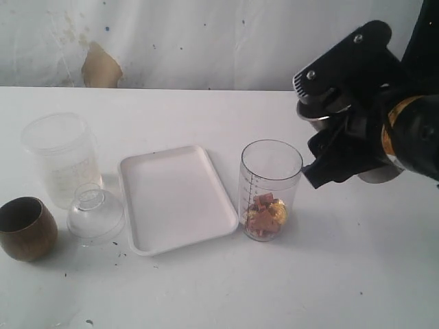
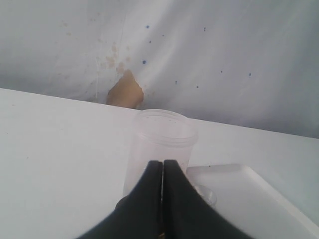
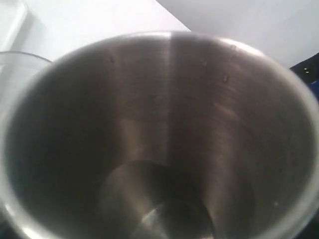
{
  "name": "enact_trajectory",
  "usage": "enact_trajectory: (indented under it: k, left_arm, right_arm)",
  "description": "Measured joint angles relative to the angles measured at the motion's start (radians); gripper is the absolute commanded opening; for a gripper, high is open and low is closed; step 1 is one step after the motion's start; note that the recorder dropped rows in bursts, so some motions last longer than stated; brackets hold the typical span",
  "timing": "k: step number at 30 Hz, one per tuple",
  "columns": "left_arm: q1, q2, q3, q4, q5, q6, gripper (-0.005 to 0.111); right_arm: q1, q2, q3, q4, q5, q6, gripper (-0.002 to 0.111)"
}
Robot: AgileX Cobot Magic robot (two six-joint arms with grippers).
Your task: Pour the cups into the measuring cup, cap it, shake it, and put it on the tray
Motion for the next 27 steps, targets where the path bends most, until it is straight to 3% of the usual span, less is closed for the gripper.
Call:
enact_trajectory:
  k: [16, 27]
  left_arm:
    - [0.0, 0.0, 0.0, 0.0, 0.0, 0.0, 0.001]
    - [0.0, 0.0, 0.0, 0.0, 0.0, 0.0, 0.001]
  right_arm:
    - [0.0, 0.155, -0.002, -0.171, 0.125, -0.054, 0.0]
    - [0.0, 0.159, -0.002, -0.23, 0.099, -0.097, 0.0]
